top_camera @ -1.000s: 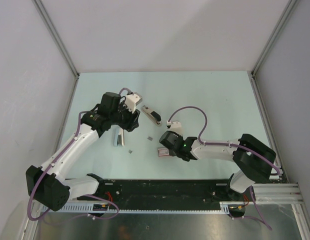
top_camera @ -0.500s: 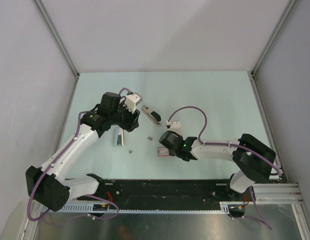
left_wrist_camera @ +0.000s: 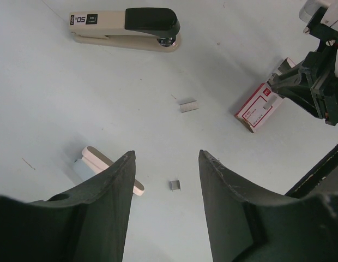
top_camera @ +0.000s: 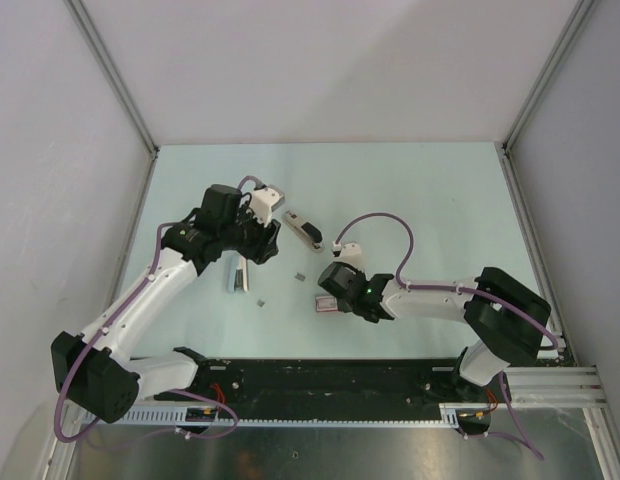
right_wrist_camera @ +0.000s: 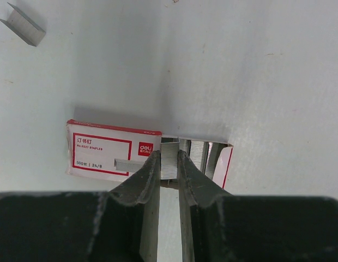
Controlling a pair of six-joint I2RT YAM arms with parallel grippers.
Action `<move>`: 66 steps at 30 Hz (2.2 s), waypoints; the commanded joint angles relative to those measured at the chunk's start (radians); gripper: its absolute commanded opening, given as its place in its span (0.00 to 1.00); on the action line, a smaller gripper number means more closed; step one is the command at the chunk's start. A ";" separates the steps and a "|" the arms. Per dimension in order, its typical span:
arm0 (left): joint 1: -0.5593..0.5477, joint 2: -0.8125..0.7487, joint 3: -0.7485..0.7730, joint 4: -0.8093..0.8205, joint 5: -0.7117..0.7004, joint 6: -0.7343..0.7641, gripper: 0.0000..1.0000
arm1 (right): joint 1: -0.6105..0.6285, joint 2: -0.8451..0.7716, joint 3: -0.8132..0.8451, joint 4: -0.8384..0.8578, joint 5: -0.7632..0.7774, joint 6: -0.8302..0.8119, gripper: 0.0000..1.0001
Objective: Unload the staples from the stapler
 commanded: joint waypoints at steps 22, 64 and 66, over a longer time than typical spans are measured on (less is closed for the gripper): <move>-0.014 -0.024 0.018 -0.009 0.031 0.045 0.56 | -0.003 -0.113 -0.008 0.017 0.011 -0.023 0.28; -0.023 -0.016 0.021 -0.012 0.022 0.045 0.56 | -0.076 0.011 0.028 0.080 -0.024 -0.110 0.07; -0.023 -0.018 0.020 -0.012 0.022 0.045 0.56 | -0.071 0.003 0.028 0.070 -0.016 -0.108 0.07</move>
